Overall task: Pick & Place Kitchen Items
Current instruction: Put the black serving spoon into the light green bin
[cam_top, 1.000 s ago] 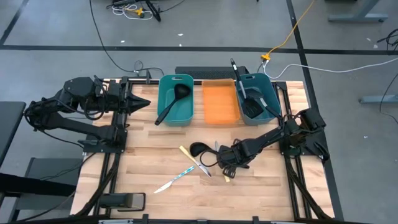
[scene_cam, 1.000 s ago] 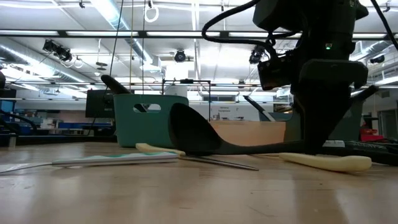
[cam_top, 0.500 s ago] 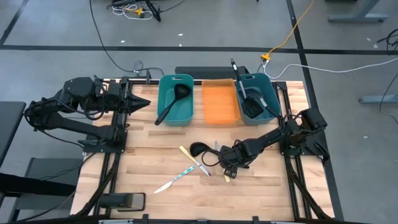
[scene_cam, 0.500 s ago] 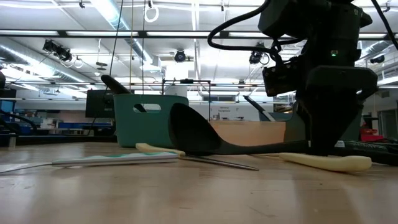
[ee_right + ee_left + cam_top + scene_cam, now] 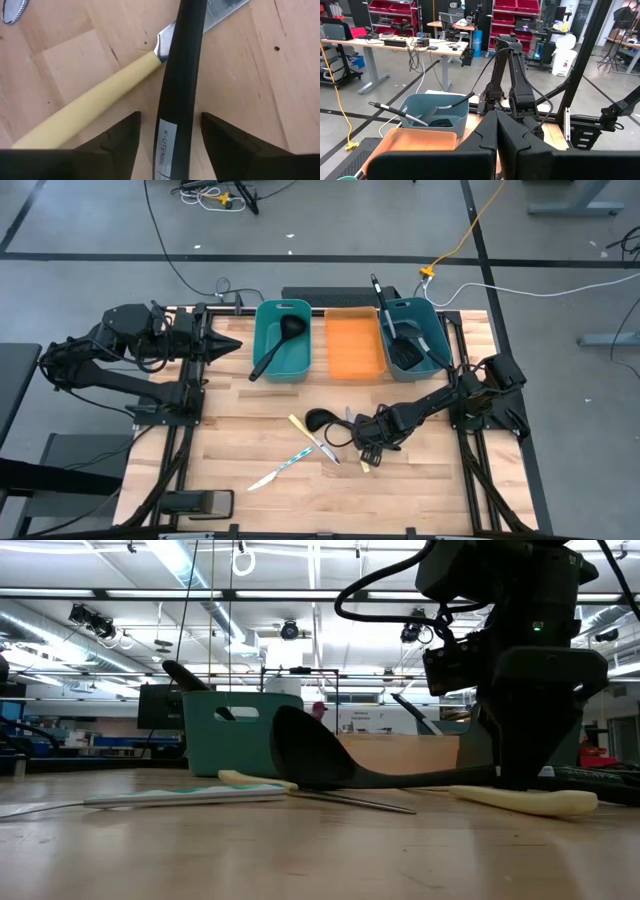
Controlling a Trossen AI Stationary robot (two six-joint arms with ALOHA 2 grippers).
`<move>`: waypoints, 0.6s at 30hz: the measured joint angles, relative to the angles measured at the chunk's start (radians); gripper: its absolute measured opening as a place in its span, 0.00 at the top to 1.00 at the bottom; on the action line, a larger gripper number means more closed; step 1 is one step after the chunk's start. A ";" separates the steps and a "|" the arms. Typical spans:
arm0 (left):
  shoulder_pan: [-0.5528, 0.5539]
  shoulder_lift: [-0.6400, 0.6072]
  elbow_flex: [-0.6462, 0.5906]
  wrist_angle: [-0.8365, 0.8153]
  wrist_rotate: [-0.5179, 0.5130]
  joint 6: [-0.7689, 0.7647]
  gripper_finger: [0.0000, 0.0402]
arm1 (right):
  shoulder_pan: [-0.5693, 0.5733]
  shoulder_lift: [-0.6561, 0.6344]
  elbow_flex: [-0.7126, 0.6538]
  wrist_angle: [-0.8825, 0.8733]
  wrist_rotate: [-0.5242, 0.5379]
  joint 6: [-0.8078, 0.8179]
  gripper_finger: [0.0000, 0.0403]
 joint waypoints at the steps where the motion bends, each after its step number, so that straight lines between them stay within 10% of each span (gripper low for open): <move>1: 0.000 0.000 0.000 0.000 0.000 0.000 0.99 | 0.000 0.000 0.000 0.000 -0.001 0.000 0.49; 18: 0.000 0.000 0.000 0.000 0.000 0.002 0.99 | 0.000 0.001 -0.001 0.001 -0.032 -0.009 0.68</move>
